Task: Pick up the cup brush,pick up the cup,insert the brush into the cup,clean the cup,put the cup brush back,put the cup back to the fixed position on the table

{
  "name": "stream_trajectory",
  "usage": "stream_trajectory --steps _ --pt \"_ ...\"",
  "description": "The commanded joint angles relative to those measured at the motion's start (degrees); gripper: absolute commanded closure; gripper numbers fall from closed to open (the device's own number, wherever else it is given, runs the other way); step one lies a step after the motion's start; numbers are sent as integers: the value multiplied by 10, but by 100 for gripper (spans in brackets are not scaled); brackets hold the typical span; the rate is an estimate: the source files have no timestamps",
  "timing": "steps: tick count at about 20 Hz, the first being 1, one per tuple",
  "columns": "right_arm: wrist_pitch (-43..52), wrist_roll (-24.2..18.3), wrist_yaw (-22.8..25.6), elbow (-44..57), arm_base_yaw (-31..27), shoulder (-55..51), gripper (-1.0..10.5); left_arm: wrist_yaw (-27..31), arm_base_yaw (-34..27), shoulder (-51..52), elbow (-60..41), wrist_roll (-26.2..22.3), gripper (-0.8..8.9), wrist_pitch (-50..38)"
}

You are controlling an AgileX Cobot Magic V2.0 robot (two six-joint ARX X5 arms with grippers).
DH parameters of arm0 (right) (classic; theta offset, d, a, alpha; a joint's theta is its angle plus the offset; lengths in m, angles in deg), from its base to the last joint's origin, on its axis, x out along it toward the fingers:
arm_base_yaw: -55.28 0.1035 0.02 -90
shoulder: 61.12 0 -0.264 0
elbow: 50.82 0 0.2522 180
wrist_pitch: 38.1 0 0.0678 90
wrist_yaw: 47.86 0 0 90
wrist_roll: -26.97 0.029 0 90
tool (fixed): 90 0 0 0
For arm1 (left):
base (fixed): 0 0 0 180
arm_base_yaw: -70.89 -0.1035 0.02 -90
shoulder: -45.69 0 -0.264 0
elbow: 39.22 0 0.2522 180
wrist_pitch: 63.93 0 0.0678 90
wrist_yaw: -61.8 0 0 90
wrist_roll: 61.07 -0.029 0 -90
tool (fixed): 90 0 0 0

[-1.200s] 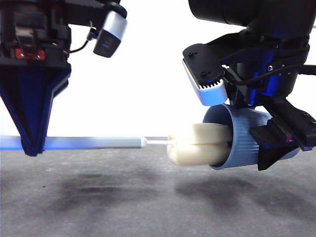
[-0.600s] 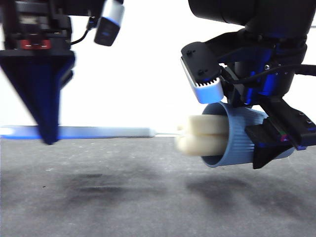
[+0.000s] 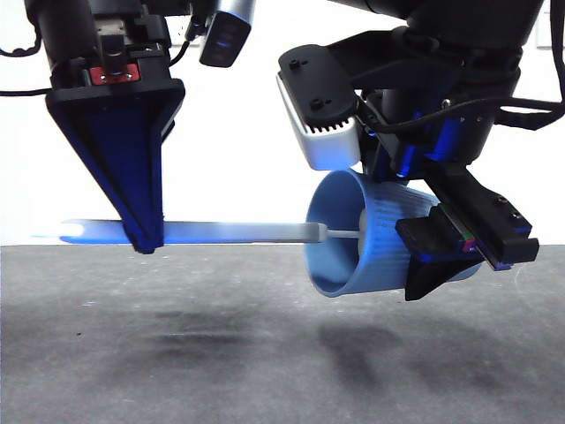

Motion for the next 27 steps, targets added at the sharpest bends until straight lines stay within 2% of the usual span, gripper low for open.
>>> stream_trajectory --steps 1,4,11,14,17,19,23,25,27 --pt "16 6 -15 0 12 5 964 -7 5 -4 -2 4 822 -15" --pt "3 18 11 0 8 5 964 2 1 -4 -2 3 822 16" --pt "-33 56 14 0 -18 4 964 68 -20 -1 -2 2 822 103" --pt "-36 62 19 0 -29 2 964 70 -44 12 -2 2 822 117" --pt "-37 94 43 0 -48 2 964 70 -76 34 -2 2 822 123" --pt "-39 126 43 0 -68 -5 964 70 -104 49 -2 2 822 131" --pt "-37 219 39 -6 -99 -40 963 67 -169 75 -2 5 822 126" --pt "-35 278 28 -14 -111 -70 963 65 -203 82 -2 48 822 93" --pt "-34 351 -12 -26 -123 -106 964 47 -240 82 -2 107 822 40"
